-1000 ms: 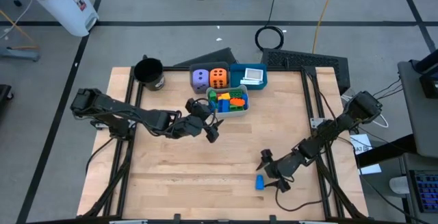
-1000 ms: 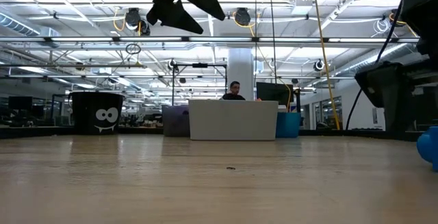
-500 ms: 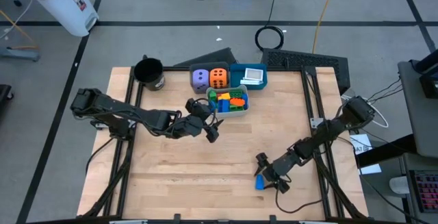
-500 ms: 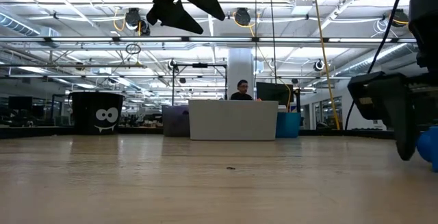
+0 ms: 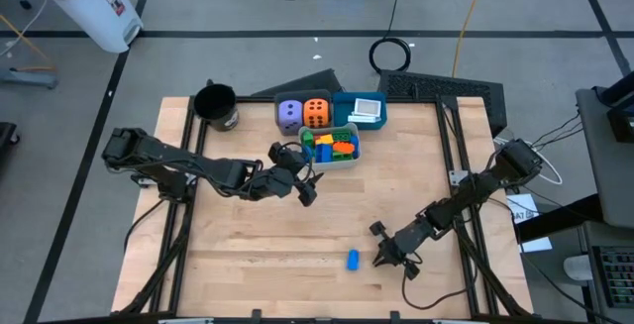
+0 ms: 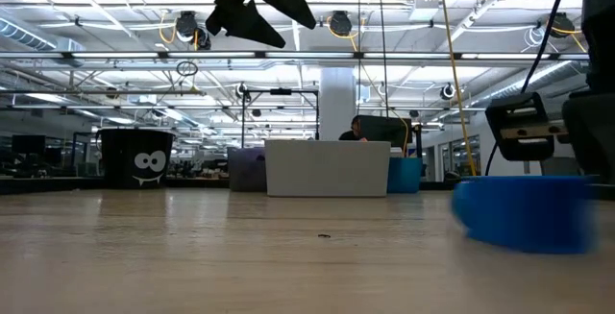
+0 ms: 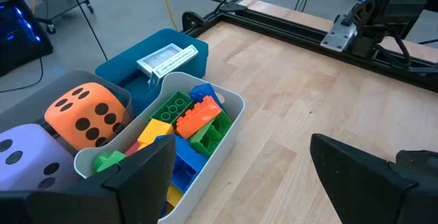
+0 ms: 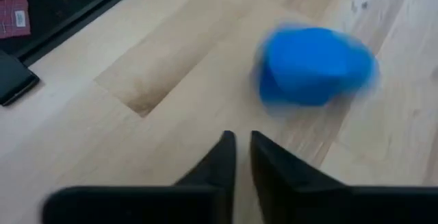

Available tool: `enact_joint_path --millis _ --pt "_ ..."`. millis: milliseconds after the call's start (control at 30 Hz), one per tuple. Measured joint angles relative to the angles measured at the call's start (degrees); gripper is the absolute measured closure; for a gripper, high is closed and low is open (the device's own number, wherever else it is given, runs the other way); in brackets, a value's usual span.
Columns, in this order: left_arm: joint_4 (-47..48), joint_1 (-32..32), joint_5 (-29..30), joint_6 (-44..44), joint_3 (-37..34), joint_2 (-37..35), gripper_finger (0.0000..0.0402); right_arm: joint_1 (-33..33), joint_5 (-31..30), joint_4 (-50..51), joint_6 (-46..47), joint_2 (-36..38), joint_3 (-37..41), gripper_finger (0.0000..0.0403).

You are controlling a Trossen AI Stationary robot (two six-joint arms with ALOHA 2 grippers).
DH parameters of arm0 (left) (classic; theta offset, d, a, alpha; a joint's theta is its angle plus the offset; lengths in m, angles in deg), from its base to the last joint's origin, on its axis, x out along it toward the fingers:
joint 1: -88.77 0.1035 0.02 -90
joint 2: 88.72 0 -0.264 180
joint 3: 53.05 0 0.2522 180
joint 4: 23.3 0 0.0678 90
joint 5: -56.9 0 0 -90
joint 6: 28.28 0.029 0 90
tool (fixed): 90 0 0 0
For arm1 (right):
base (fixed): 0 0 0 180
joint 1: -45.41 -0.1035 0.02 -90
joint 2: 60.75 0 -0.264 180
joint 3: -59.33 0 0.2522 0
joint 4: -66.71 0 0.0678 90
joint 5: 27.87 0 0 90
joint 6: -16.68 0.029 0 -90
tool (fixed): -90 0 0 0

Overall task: Pick & Place Toys
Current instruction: Put the blue game piece into the gray bin

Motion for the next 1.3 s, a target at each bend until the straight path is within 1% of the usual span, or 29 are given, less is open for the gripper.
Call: enact_joint_path --millis 67,133,200,333,433,533,667,733,800,900,1000,1100,1200,1300 --pt "0.0 0.0 0.0 0.0 0.0 0.0 0.0057 0.0 0.0 -0.8 -1.3 0.0 0.0 0.0391" --pt "0.0 0.0 0.0 0.0 0.0 0.0 0.0057 0.0 -0.1 -1.3 -1.8 0.0 0.0 0.0395" --pt "0.0 0.0 0.0 0.0 0.0 0.0 0.0057 0.1 -0.6 -1.6 -2.1 0.0 0.0 0.038" --pt "0.0 0.0 0.0 -0.3 0.0 0.0 0.0057 0.3 -3.7 -3.7 -2.2 0.0 0.0 0.0343" --pt "0.9 0.0 -1.0 -3.8 0.0 0.1 0.0057 0.6 -3.4 -3.8 -2.6 0.0 0.0 0.0316" --pt "2.0 0.0 -8.2 -9.6 0.0 1.8 0.0057 0.8 -3.2 -3.8 -2.6 0.0 0.0 0.0295" --pt "-0.5 -1.9 -18.4 -13.3 0.0 8.2 0.0057 1.3 -3.3 -3.6 -2.8 0.3 0.0 0.0281" --pt "-5.4 -3.4 -24.6 -11.5 0.0 12.4 0.0057 1.9 -3.3 -2.9 -3.7 1.4 0.0 0.0278" --pt "-11.6 -4.9 -30.5 -6.8 0.0 15.8 0.0057 2.7 -3.4 -2.4 -4.0 3.0 0.0 0.0278" --pt "-18.6 -7.2 -34.7 0.4 0.0 19.4 0.0057 3.9 -3.4 -2.1 -2.9 6.0 0.0 0.0279" --pt "-21.4 -9.3 -35.9 7.4 0.0 21.9 0.0057 4.8 -3.4 -1.8 -1.3 8.4 0.0 0.0281" --pt "-23.1 -11.0 -34.3 13.8 0.0 24.0 0.0057 5.2 -3.4 -1.2 -1.1 9.9 0.0 0.0281" --pt "-23.6 -11.8 -32.9 15.6 0.0 27.5 0.0057 5.6 -3.4 -0.8 -1.7 10.5 0.0 0.028" --pt "-27.3 -11.6 -33.0 15.4 -0.1 30.3 0.0057 5.7 -3.5 -0.8 -2.3 10.5 0.0 0.0282"
